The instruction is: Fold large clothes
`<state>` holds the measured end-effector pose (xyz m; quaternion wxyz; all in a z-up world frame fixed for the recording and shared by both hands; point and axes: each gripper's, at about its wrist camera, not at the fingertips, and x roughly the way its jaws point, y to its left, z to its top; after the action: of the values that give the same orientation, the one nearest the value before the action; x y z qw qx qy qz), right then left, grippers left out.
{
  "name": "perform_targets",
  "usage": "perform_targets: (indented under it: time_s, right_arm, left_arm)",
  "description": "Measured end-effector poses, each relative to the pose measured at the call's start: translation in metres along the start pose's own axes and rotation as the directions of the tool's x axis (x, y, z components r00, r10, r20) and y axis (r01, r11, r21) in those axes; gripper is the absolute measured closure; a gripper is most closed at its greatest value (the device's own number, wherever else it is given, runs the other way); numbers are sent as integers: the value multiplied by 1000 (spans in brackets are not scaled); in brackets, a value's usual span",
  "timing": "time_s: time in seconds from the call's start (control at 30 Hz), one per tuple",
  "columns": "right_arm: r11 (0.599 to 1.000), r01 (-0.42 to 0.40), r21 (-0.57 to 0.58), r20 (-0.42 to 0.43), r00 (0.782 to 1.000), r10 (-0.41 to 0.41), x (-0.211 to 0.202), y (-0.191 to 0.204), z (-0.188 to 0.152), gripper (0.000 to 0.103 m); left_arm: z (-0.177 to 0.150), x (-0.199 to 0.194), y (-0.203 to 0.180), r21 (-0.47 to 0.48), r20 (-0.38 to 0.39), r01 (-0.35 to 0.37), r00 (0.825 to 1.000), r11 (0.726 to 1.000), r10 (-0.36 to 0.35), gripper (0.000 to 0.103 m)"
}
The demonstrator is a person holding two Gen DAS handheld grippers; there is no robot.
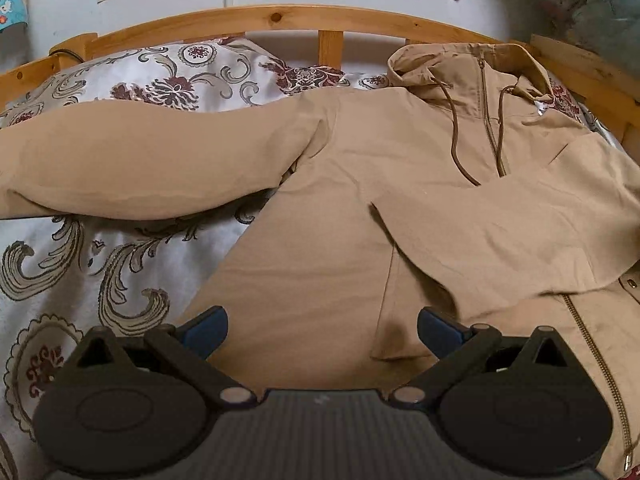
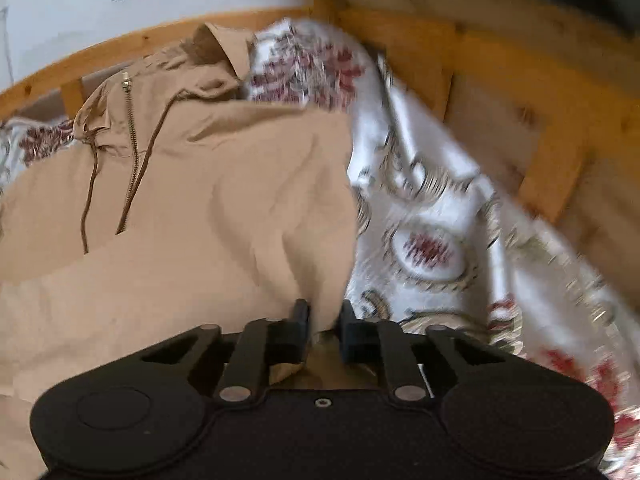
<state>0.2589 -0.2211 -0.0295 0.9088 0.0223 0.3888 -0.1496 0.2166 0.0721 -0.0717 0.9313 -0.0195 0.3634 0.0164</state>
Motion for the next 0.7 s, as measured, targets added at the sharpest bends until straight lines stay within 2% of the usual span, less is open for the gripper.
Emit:
perform_targets:
  time_s: [0.17, 0.23, 0.33, 0.43, 0.5, 0.53, 0.6, 0.7]
  right_arm:
    - [995, 64, -77, 77, 995, -58, -29, 11, 1, 93]
    - [987, 93, -130, 62, 994, -86, -20, 16, -4, 92]
    - [987, 111, -119, 42, 993, -107, -5, 20, -13, 86]
    - [987, 105, -119, 65, 993, -98, -10, 23, -20, 66]
    - [988, 80, -130, 89, 994, -68, -19, 24, -22, 51]
    - [987, 74, -142, 102, 993, -60, -24, 26, -24, 47]
    - [987, 53, -150, 128, 991, -33, -37, 30, -27, 33]
    - [988, 5, -154, 149, 989, 18, -56, 37, -33, 25]
  left_arm:
    - [3, -9, 1, -6, 23, 19, 1000, 1000, -19, 1]
    - [3, -9, -1, 2, 26, 17, 1000, 1000, -17, 1]
    - [7, -13, 4, -20, 47, -15, 999, 1000, 15, 1]
    - [18, -24, 22, -91, 70, -80, 994, 993, 86, 1]
    - [27, -34, 43, -169, 85, -144, 983, 975, 160, 1]
    - [31, -38, 54, -204, 97, -167, 977, 965, 190, 1]
    - [38, -45, 78, -274, 110, -216, 961, 937, 254, 1]
    - [46, -50, 123, -403, 93, -254, 944, 879, 316, 1]
